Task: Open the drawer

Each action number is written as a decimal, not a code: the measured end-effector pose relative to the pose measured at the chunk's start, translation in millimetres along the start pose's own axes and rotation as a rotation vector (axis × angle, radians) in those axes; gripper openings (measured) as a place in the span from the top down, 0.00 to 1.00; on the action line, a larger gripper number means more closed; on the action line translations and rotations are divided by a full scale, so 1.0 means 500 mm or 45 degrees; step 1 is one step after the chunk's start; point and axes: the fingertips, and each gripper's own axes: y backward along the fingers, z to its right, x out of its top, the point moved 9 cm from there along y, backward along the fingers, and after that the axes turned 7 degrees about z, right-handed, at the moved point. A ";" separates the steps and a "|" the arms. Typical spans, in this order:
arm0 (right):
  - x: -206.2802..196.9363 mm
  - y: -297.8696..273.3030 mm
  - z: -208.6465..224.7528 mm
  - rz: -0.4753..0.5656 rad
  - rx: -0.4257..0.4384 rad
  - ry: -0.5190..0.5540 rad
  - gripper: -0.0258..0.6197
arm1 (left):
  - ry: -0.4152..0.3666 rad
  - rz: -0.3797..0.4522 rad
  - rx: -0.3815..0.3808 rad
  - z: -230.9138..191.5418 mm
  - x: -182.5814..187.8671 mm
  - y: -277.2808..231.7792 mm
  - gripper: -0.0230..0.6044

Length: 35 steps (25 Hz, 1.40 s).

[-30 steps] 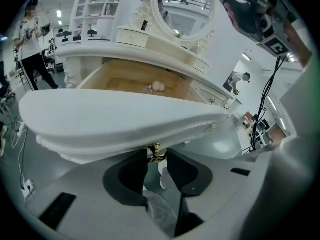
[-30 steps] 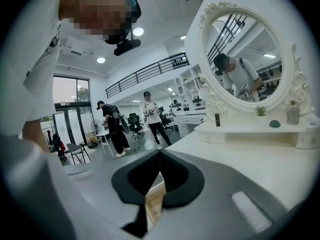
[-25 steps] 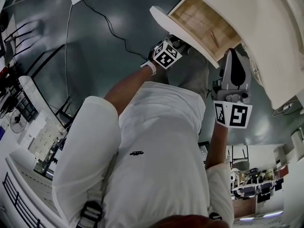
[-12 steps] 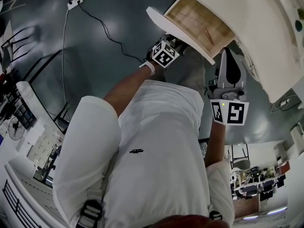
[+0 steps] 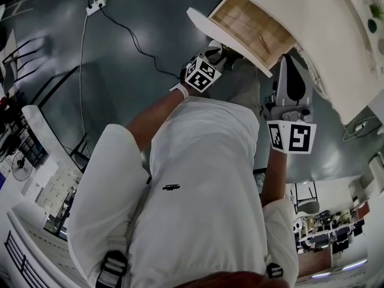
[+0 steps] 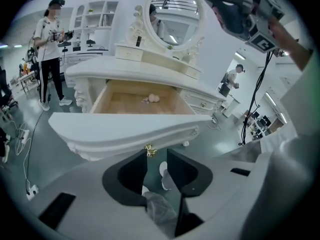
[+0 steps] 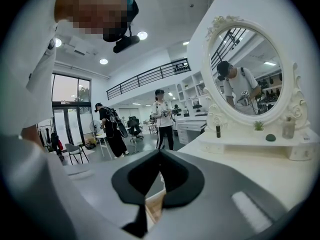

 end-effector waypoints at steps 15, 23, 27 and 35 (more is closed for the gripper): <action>0.049 0.015 -0.026 0.064 -0.034 0.003 0.94 | 0.031 0.353 0.121 -0.039 0.146 0.150 0.94; 0.085 0.018 -0.031 0.104 -0.040 0.040 0.94 | 0.068 0.513 0.135 -0.045 0.229 0.232 0.95; 0.105 0.012 -0.039 0.112 -0.028 0.038 0.94 | 0.079 0.583 0.149 -0.047 0.280 0.277 0.95; 0.155 0.008 -0.062 0.142 0.033 0.170 0.94 | 0.182 0.712 0.090 -0.037 0.379 0.387 0.95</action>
